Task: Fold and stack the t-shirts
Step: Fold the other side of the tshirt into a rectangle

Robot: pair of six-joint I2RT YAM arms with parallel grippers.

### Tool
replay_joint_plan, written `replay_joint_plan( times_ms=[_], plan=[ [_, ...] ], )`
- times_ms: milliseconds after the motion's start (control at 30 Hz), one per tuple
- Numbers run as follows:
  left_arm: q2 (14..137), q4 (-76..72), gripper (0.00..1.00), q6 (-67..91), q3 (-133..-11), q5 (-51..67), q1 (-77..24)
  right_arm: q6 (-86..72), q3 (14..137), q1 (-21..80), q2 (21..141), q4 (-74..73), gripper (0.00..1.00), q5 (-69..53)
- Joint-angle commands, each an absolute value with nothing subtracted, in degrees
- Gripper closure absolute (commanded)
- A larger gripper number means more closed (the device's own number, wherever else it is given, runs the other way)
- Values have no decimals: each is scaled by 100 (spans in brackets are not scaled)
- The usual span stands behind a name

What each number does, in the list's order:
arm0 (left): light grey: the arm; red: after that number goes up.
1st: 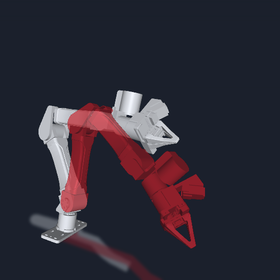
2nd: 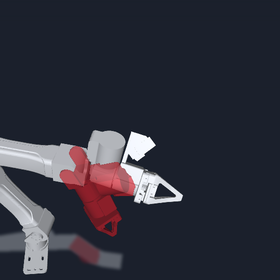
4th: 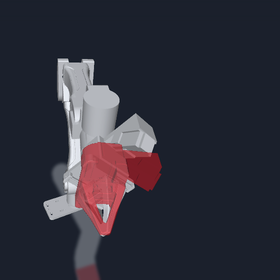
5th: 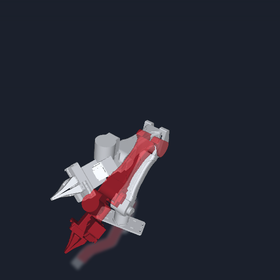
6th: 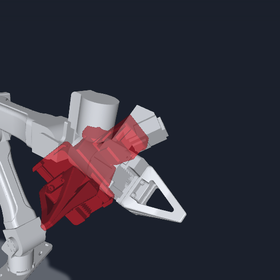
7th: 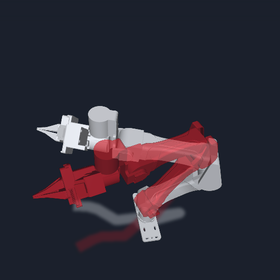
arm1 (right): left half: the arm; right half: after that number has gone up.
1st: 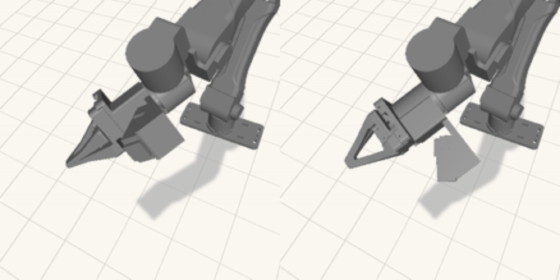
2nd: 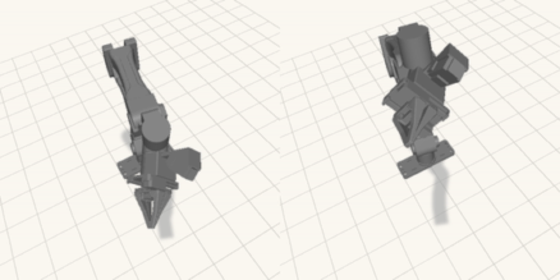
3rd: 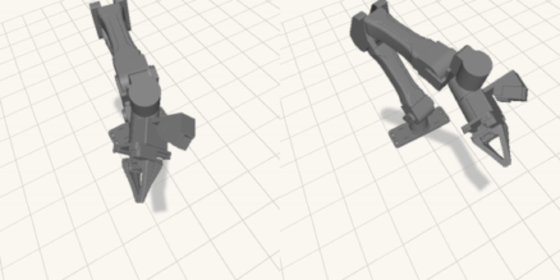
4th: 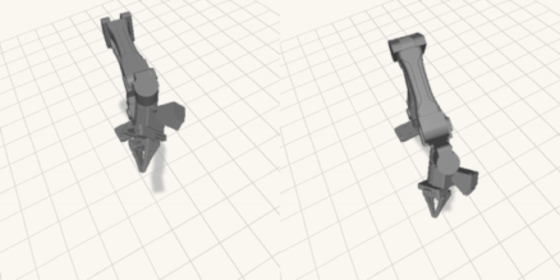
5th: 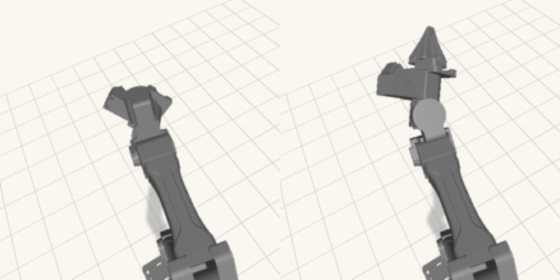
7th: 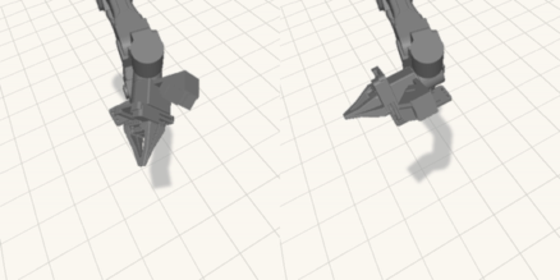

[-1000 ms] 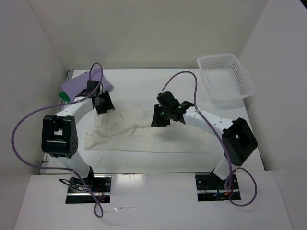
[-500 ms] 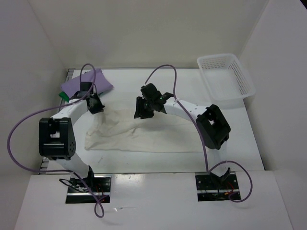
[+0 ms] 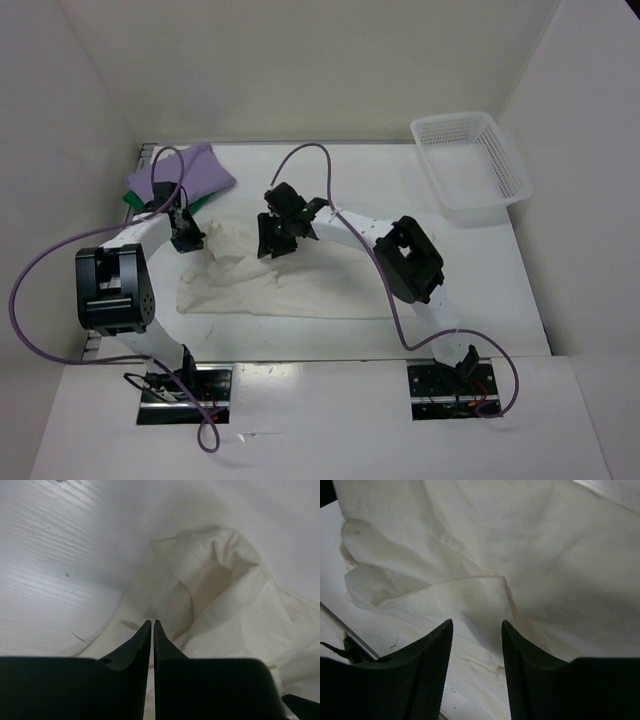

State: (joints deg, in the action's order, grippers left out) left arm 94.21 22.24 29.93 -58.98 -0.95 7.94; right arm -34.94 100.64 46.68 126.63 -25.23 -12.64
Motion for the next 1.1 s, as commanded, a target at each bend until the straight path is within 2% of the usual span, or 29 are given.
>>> replay_joint_plan(
  times_ms=[0,67,100,167,200,367,467,767,867,900,933,1033,1067],
  plan=[
    [9224,2006,89,2900,-5880,183,879,-3357,10336,4693,12709,-2646,50,-1161],
    [8608,1750,71,3057,-5565,430,879,-3305,10283,4693,12709,-2646,50,-1090],
    [7995,1540,67,3137,-5476,431,879,-3305,10283,4693,12709,-2646,50,-1038],
    [7595,1345,52,3199,-5405,370,879,-3305,10073,4693,12639,-2576,50,-1037],
    [7594,1345,42,3199,-5466,369,879,-3305,9994,4693,12543,-2575,50,-1098],
    [8866,1415,38,2900,-6073,475,660,-3366,9694,4693,12375,-2417,50,-1099],
    [9307,1363,44,2769,-6196,475,659,-3366,9694,4693,12322,-2479,50,-1099],
    [9676,1151,45,2382,-6512,-131,-18,-3313,9747,4693,12270,-2583,49,-844],
    [9826,1204,59,2382,-6583,-447,-18,-3313,9870,4693,12401,-2584,44,-721],
    [9913,1265,72,2382,-6644,-527,-18,-3313,9870,4693,12488,-2654,43,-721],
    [9992,1266,79,2382,-6645,-588,-18,-3313,10018,4693,12541,-2706,43,-721],
    [10046,1266,94,2557,-6592,-589,201,-3313,10020,4693,12647,-2707,42,-939],
    [10046,1266,95,2558,-6513,-493,280,-3313,9933,4693,12647,-2655,42,-1054]
  ],
)
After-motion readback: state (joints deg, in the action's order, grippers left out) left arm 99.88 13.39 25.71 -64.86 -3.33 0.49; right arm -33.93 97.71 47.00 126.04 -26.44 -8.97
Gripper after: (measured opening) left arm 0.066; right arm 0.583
